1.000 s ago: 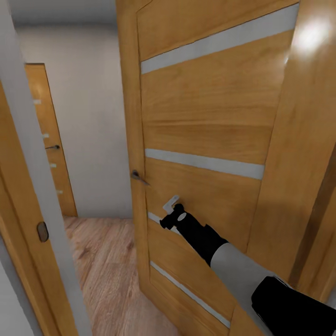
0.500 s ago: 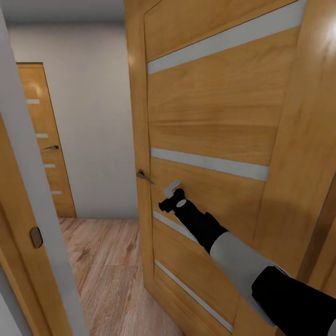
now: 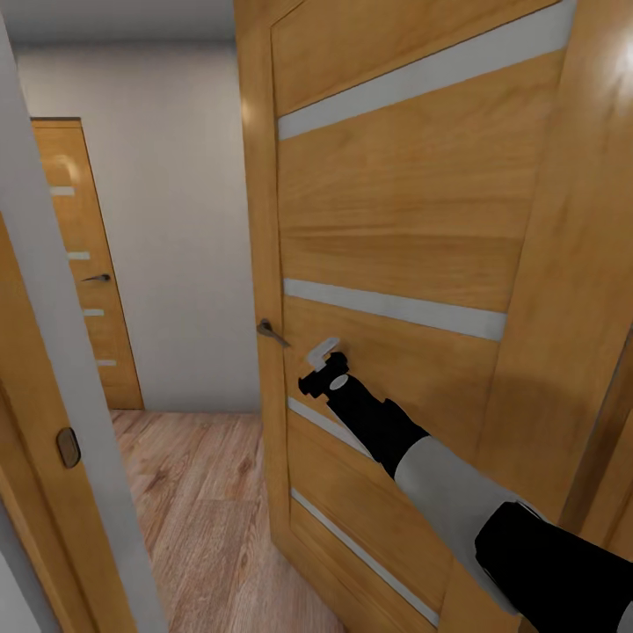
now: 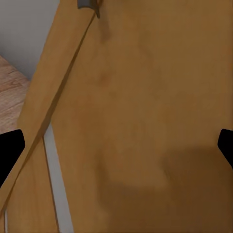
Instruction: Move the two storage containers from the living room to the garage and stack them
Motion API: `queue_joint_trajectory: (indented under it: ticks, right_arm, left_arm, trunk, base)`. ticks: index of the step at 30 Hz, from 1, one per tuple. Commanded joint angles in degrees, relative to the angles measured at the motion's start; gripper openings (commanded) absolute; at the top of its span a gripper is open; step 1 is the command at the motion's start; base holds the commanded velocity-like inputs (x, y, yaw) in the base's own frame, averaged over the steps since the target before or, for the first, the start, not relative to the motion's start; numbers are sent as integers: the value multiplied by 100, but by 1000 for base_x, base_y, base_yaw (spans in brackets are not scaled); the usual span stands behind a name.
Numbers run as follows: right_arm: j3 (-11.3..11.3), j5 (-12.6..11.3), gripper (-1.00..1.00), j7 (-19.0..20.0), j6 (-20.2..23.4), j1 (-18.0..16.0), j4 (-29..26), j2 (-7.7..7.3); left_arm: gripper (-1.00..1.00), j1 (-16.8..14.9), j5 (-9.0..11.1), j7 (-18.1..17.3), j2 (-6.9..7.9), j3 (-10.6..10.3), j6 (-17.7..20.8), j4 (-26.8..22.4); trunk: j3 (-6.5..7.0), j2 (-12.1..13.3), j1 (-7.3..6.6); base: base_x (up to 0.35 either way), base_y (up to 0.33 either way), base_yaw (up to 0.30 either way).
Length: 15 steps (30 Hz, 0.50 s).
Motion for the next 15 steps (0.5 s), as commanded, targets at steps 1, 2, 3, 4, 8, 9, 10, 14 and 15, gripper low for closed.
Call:
queue_joint_trajectory:
  ticks: [1,2,3,4,8,9,10,14,15]
  right_arm:
    - [20,4,100,-29,33,-6,-2,0]
    - [20,1,100,-30,38,-6,0,0]
    - [20,3,100,-28,41,-6,1,0]
    - [20,5,100,-26,43,-6,-1,0]
    - [20,12,100,-30,46,-6,-6,0]
    - [20,11,100,-33,46,-6,-6,0]
    - [20,12,100,-44,46,-6,-6,0]
    - [20,0,100,-160,46,-6,0,0]
    - [20,-2,100,-173,46,-6,5,0]
  left_arm:
    - [100,0,9,6,-2,42,-10,-5]
    - [100,-1,9,6,-2,42,-11,-5]
    - [100,-1,9,6,-2,42,-11,-6]
    - [100,-2,9,6,-2,42,-12,-9]
    - [100,-2,9,6,2,43,-6,-10]
    - [100,-3,9,6,0,43,-6,-11]
    - [100,-3,9,6,-1,43,-6,-9]
    - [100,-3,9,6,5,42,-6,-10]
    - [100,-3,9,6,5,42,-6,-11]
  trunk:
    - [-6,-3,0]
    - [-6,-3,0]
    - [-6,-3,0]
    - [-6,-3,0]
    - [-6,-3,0]
    - [-6,-3,0]
    - [-6,-3,0]
    - [-6,-3,0]
    - [-6,-3,0]
  base:
    - [0,0,0]
    - [0,0,0]
    - [0,0,0]
    - [0,0,0]
    - [198,0,0]
    - [299,0,0]
    - [306,0,0]
    - [293,0,0]
    - [269,0,0]
